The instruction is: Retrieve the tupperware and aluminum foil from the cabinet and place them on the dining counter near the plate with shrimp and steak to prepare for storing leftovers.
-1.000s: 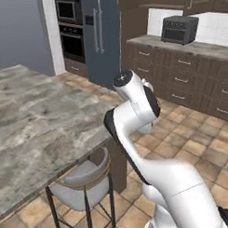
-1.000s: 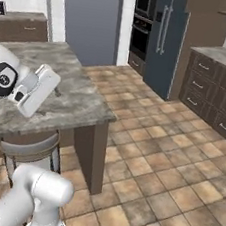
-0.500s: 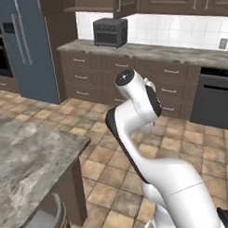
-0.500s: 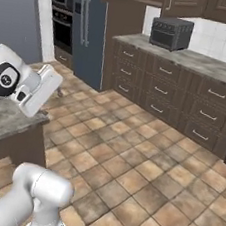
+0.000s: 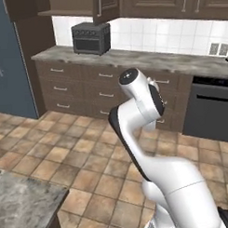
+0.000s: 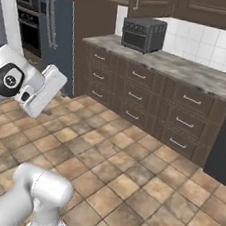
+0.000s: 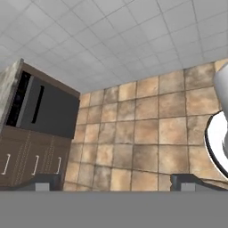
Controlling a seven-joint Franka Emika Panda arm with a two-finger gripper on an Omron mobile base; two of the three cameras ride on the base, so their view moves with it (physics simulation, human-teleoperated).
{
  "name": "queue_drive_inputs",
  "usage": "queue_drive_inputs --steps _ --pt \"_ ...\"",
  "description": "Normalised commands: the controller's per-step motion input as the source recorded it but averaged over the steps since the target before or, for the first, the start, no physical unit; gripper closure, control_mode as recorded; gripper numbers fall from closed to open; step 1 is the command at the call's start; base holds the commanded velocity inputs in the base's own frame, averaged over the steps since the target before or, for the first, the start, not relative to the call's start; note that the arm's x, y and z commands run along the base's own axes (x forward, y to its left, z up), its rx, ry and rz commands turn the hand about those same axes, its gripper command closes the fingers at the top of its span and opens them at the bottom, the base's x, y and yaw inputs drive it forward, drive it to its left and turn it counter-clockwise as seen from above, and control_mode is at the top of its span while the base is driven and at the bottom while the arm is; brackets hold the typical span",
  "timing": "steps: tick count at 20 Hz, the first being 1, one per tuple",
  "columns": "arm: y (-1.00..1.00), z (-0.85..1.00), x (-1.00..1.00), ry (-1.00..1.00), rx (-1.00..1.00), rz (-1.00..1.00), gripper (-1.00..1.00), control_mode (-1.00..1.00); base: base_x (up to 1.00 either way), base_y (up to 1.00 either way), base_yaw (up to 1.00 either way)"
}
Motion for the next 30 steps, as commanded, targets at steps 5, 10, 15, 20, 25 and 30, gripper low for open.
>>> queue_drive_inputs --steps 5,10,15,20,25,30 --pt "0.00 0.00 0.00 0.00 0.00 0.00 -1.00 1.00 1.00 0.00 0.00" --pt "0.00 0.00 0.00 0.00 0.00 0.00 -1.00 1.00 1.00 0.00 0.00" --pt "0.00 0.00 0.00 0.00 0.00 0.00 -1.00 1.00 1.00 0.08 0.06" --pt "0.00 0.00 0.00 0.00 0.00 0.00 -1.00 1.00 1.00 0.29 0.12" --pt "0.00 0.00 0.00 0.00 0.00 0.00 -1.00 1.00 1.00 0.34 0.04" --pt "0.00 0.00 0.00 0.00 0.00 0.00 -1.00 1.00 1.00 0.46 -0.04"
